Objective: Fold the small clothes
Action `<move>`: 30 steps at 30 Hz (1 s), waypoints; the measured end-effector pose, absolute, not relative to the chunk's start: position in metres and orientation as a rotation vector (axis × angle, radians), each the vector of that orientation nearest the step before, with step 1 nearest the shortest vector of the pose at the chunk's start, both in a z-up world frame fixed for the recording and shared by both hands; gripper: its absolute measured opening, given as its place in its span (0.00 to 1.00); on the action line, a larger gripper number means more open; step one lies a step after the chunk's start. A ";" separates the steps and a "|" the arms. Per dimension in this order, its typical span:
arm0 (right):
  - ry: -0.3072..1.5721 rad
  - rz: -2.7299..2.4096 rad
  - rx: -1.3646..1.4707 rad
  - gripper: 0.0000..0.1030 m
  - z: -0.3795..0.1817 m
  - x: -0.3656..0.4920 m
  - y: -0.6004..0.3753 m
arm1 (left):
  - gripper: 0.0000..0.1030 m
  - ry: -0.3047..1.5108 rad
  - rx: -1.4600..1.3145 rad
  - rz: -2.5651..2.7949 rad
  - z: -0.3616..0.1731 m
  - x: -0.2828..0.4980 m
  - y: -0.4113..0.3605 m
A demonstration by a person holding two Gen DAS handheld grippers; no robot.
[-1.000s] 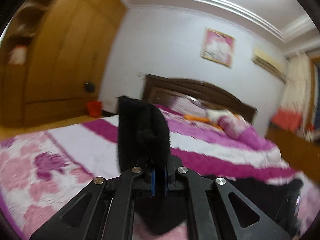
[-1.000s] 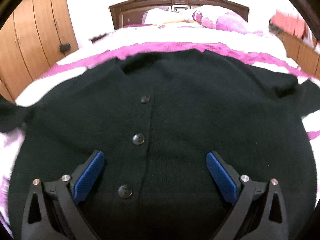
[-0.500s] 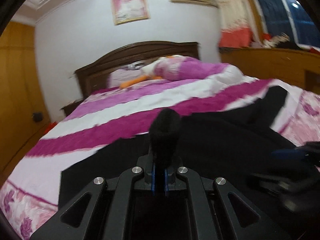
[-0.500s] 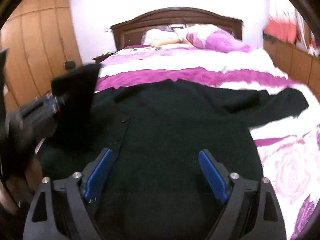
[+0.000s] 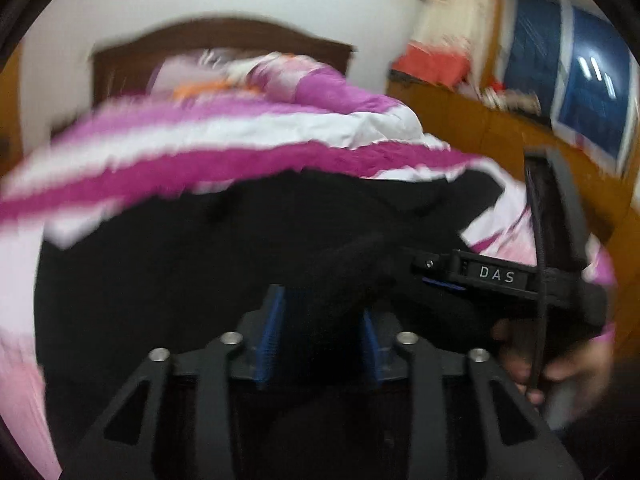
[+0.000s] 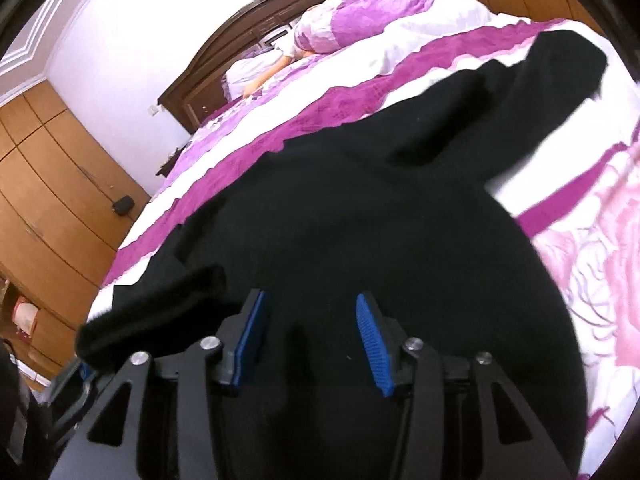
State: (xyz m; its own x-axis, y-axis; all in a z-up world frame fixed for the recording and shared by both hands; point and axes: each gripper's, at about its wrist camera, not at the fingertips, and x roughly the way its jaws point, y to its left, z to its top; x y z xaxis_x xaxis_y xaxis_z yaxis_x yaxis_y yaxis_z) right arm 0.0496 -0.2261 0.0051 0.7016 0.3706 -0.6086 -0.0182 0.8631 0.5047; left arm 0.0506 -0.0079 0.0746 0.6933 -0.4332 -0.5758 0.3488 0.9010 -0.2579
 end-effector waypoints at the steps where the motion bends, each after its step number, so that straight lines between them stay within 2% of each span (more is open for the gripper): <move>1: 0.763 0.265 0.505 0.61 0.005 0.052 -0.223 | 0.32 0.670 -0.220 -0.448 0.072 0.042 0.010; 2: 0.760 0.309 0.525 0.63 0.003 0.054 -0.221 | 0.40 0.646 -0.324 -0.452 0.069 0.031 0.037; 5: 0.795 0.373 0.554 0.63 -0.004 0.064 -0.213 | 0.52 0.563 -0.524 -0.446 0.062 0.020 0.088; 6: 0.798 0.387 0.554 0.63 -0.004 0.065 -0.210 | 0.53 0.566 -0.564 -0.439 0.061 0.025 0.097; 8: 0.789 0.427 0.564 0.64 -0.003 0.067 -0.206 | 0.53 0.621 -0.562 -0.440 0.063 0.035 0.107; 12: 0.824 0.462 0.539 0.64 -0.007 0.074 -0.188 | 0.53 0.547 -0.462 -0.209 0.067 0.032 0.126; 16: 0.839 0.496 0.486 0.65 -0.003 0.083 -0.163 | 0.53 0.601 -0.602 -0.184 0.048 0.040 0.154; 19: 0.792 0.478 0.531 0.65 0.001 0.075 -0.168 | 0.53 0.565 -0.621 -0.093 0.047 0.035 0.169; 21: 0.706 0.472 0.611 0.65 0.004 0.061 -0.182 | 0.53 0.466 -0.581 0.071 0.056 0.022 0.181; 23: 0.644 0.476 0.663 0.75 0.007 0.049 -0.189 | 0.53 0.423 -0.584 0.092 0.059 0.020 0.192; 24: 0.638 0.475 0.660 0.76 0.008 0.049 -0.187 | 0.53 0.430 -0.582 0.082 0.058 0.026 0.197; 27: 0.671 0.506 0.592 0.83 0.008 0.054 -0.169 | 0.53 0.536 -0.503 0.031 0.044 0.058 0.200; 29: 0.735 0.493 0.510 0.83 0.004 0.064 -0.151 | 0.39 0.635 -0.506 -0.048 0.028 0.078 0.196; 30: 0.758 0.482 0.475 0.80 0.004 0.067 -0.146 | 0.36 0.677 -0.516 -0.094 0.020 0.085 0.194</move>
